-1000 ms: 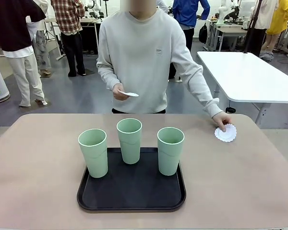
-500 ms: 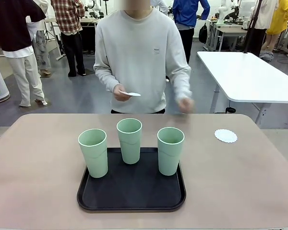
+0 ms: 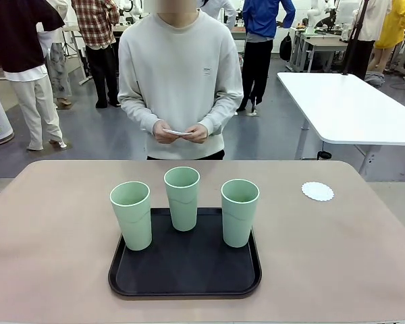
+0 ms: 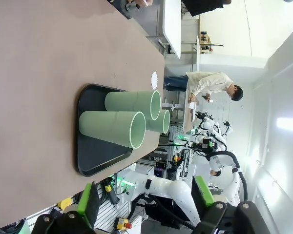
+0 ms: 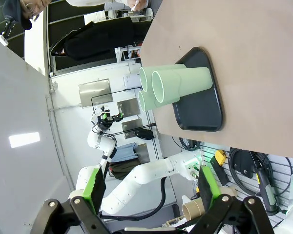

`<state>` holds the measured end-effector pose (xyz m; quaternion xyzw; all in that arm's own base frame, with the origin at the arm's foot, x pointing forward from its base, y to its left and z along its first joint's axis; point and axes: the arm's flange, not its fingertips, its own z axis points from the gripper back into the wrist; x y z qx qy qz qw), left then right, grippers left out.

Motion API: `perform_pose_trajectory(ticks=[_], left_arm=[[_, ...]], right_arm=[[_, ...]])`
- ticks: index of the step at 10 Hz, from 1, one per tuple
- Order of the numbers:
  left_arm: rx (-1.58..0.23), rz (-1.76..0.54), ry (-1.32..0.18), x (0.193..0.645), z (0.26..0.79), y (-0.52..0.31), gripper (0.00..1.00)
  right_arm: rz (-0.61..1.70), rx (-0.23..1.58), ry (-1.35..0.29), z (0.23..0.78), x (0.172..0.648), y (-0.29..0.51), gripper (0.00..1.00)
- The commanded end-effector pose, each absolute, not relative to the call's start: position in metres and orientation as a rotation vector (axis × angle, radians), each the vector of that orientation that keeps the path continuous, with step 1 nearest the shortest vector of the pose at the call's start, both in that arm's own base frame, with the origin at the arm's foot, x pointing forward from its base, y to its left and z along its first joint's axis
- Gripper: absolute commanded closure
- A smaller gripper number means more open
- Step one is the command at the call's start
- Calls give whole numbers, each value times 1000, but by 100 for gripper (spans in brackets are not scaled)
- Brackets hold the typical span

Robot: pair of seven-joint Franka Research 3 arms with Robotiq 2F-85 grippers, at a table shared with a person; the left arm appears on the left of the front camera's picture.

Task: Place coasters on the table and set cups on them.
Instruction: Pick up one Reusable plastic cup and place it on a coaster set by the human.

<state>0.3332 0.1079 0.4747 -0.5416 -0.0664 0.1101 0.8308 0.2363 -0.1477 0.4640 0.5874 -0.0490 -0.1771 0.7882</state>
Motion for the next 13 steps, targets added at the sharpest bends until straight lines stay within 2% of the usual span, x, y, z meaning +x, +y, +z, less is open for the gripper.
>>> perform_pose_trajectory(ticks=[1,8,9,10,11,12,13], left_arm=[[-1169,218,-149,336,475,106,0],[-1169,218,-149,336,475,106,0],[-1169,218,-149,336,475,106,0],[-1169,218,-149,336,475,106,0],[-1169,218,-149,336,475,106,0],[-1169,218,-149,336,475,106,0],[-1169,218,-149,336,475,106,0]], right_arm=[[-377,1272,-109,464,238,-148,0],[-381,1265,-106,464,236,-148,0],[-244,1131,-97,474,247,-137,0],[-43,977,-176,490,268,-118,0],[122,748,-193,507,298,-98,0],[279,583,-148,516,320,-78,0],[365,462,-194,519,339,-48,0]])
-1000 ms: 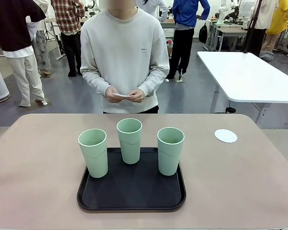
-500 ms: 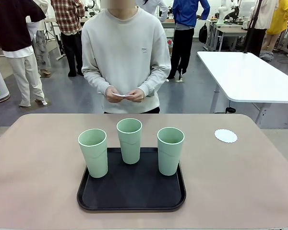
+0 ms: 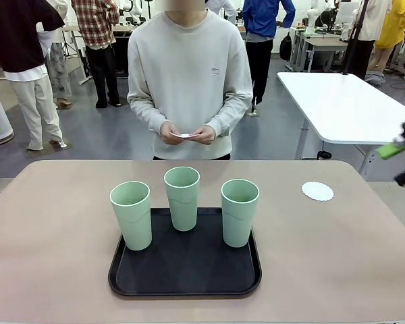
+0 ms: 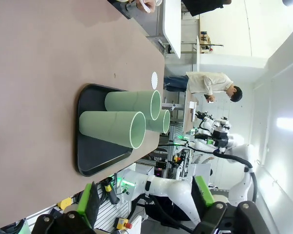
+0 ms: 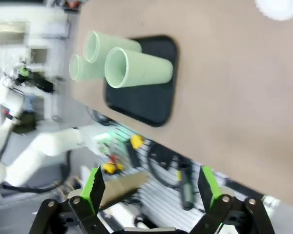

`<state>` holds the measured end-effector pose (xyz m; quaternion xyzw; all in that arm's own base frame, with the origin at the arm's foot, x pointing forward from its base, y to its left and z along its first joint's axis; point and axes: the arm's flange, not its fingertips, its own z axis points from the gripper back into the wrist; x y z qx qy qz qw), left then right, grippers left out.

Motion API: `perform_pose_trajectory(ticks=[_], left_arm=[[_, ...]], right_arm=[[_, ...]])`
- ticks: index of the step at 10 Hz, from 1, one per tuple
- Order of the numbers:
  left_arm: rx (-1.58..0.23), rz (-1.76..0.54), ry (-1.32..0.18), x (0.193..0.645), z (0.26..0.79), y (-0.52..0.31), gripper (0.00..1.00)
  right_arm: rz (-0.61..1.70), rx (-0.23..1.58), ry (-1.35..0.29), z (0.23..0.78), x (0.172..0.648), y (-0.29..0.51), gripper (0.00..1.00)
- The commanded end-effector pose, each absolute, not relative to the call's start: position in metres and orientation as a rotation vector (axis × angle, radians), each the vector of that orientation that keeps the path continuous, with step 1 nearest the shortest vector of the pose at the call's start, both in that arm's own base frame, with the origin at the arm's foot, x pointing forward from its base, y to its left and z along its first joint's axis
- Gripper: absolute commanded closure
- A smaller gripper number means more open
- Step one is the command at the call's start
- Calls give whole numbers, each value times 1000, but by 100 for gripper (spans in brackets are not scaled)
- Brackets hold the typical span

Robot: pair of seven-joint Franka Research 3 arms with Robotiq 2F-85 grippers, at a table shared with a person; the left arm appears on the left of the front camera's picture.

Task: Place coasters on the table and set cups on them.
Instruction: Pick up one Reusable plastic cup and place it on a coaster set by the human.

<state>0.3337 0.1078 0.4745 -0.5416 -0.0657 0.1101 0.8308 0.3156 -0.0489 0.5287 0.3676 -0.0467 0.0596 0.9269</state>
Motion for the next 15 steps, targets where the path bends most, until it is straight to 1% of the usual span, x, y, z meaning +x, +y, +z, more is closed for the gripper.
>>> perform_pose_trajectory(ticks=[1,3,5,6,7,8,9,13,14,15], left_arm=[[-1169,218,-149,336,475,106,0],[-1169,218,-149,336,475,106,0],[-1169,218,-149,336,475,106,0],[-1169,218,-149,336,475,106,0],[-1169,218,-149,336,475,106,0],[-1169,218,-149,336,475,106,0],[-1169,218,-149,336,475,106,0],[-1169,218,-149,336,475,106,0],[-1169,218,-149,336,475,106,0],[-1169,218,-149,336,475,106,0]], right_arm=[[469,367,-265,510,349,-12,0],[666,228,-358,477,357,54,0],[775,188,-378,458,363,83,0],[813,222,-395,452,362,92,0],[842,254,-407,445,359,99,0],[807,298,-435,442,358,97,0],[820,185,-377,462,361,108,0],[828,202,-398,461,366,107,0],[1048,162,-544,442,365,93,0],[1124,278,-609,418,376,80,0]])
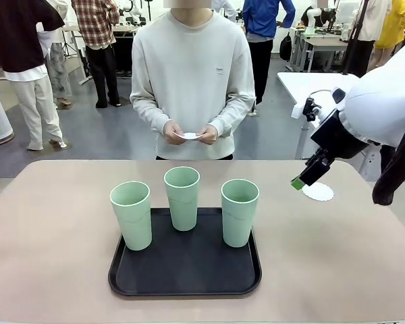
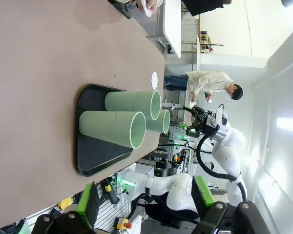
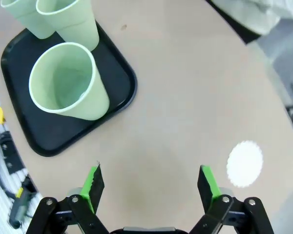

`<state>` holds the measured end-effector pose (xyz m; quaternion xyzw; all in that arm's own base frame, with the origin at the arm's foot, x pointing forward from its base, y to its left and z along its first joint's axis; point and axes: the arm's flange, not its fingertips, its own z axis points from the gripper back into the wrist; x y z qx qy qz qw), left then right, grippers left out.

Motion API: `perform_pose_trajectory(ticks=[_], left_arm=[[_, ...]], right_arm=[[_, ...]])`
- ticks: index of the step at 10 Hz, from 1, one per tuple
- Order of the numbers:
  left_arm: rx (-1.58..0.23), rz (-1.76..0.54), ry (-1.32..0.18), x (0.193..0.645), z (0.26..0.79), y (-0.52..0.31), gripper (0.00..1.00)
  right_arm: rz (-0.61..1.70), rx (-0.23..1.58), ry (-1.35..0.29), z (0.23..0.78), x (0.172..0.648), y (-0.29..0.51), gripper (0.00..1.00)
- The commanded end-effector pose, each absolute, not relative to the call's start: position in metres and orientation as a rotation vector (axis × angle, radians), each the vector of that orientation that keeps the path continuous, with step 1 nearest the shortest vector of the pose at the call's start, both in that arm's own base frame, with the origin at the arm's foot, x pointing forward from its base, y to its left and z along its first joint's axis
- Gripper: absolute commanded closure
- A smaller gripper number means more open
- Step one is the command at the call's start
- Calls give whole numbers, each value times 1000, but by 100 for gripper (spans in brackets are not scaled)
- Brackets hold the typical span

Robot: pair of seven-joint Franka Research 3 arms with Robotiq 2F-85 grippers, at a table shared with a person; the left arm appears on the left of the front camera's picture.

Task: Place coasters on the table and set cups on them.
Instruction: Pick up one Reusable plastic cup and place it on a coaster set by the human.

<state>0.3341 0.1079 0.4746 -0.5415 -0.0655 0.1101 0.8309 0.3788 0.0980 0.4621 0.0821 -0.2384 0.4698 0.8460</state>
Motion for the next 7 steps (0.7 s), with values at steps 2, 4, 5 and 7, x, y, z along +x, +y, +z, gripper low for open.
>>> perform_pose_trajectory(ticks=[2,4,5,7], left_arm=[[-1169,218,-149,336,475,106,0],[-1169,218,-149,336,475,106,0],[-1169,218,-149,336,475,106,0],[-1169,218,-149,336,475,106,0]], right_arm=[[1241,437,-682,378,398,64,0],[1347,775,-646,357,413,45,0],[1403,826,-615,344,415,42,0],[1430,858,-597,333,417,40,0]])
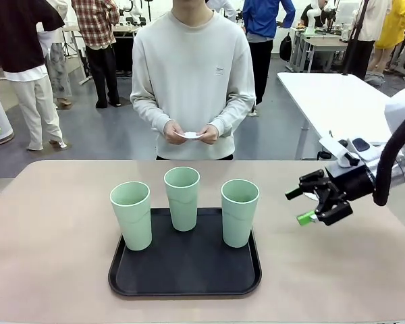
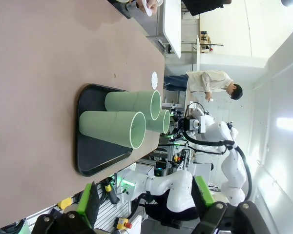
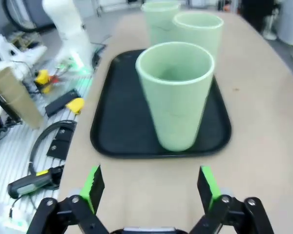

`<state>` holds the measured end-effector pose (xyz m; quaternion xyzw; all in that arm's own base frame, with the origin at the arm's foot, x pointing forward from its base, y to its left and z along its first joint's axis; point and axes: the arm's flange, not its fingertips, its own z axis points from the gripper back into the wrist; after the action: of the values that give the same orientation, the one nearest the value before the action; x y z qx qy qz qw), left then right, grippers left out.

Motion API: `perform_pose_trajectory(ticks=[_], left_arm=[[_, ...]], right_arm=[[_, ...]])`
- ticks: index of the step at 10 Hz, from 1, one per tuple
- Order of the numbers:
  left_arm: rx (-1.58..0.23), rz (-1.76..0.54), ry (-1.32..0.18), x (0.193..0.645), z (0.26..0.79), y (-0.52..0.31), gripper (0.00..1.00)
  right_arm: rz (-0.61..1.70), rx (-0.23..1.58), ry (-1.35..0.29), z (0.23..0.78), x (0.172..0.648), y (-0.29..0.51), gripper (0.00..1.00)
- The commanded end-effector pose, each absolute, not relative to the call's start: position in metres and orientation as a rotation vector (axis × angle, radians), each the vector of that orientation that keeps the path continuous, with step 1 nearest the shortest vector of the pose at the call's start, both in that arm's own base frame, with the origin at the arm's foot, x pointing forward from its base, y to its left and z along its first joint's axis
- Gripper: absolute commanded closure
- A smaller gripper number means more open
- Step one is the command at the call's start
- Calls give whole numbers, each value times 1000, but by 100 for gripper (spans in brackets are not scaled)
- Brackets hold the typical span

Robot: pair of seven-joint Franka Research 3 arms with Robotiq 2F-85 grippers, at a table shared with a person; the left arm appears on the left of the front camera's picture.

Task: Place coasters on the table and set cups on them.
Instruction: Pick up one Reusable plastic cup and place it on a coaster set by the human.

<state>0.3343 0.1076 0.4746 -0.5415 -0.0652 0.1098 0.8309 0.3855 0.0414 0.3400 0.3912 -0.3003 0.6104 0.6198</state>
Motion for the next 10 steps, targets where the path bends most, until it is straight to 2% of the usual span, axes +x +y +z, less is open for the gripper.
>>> perform_pose_trajectory(ticks=[1,3,8,10], left_arm=[[-1169,218,-149,336,475,106,0],[-1169,218,-149,336,475,106,0],[-1169,218,-149,336,475,106,0],[-1169,218,-149,336,475,106,0]], right_arm=[[1424,853,-595,328,421,38,0],[1361,857,-651,316,423,48,0],[1261,878,-672,310,418,54,0],[1323,892,-639,312,424,53,0]])
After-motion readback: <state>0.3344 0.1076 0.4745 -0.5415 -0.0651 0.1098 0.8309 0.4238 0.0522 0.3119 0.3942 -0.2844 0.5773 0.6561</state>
